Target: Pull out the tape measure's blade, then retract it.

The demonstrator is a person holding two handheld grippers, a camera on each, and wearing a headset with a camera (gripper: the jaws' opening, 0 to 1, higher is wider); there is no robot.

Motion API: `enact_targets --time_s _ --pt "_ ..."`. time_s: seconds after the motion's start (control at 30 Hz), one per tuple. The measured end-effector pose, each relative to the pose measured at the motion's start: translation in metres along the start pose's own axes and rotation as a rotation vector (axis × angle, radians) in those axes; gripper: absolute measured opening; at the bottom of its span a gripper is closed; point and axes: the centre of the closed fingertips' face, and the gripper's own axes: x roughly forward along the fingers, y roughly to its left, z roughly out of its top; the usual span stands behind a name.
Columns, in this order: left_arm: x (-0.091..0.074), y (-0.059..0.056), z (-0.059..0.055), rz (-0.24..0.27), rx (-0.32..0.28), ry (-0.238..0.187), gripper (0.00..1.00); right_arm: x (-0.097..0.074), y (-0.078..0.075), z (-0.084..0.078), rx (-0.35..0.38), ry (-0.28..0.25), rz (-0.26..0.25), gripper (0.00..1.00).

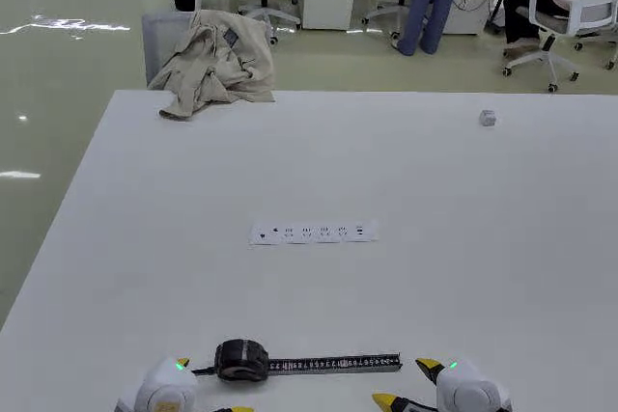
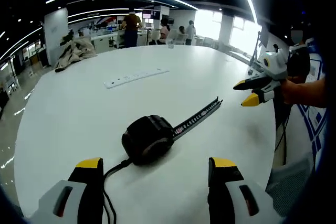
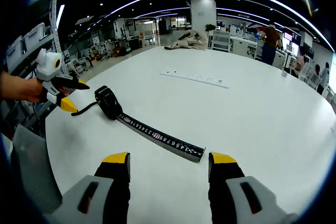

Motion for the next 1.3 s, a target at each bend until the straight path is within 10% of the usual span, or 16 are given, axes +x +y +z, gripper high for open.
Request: enact_targets --time_s 1.3 --pt "-0.077 -0.044 0.002 0.055 -0.097 -0.071 0.86 -0.078 0.061 0.02 0.054 -0.104 -0.017 0.86"
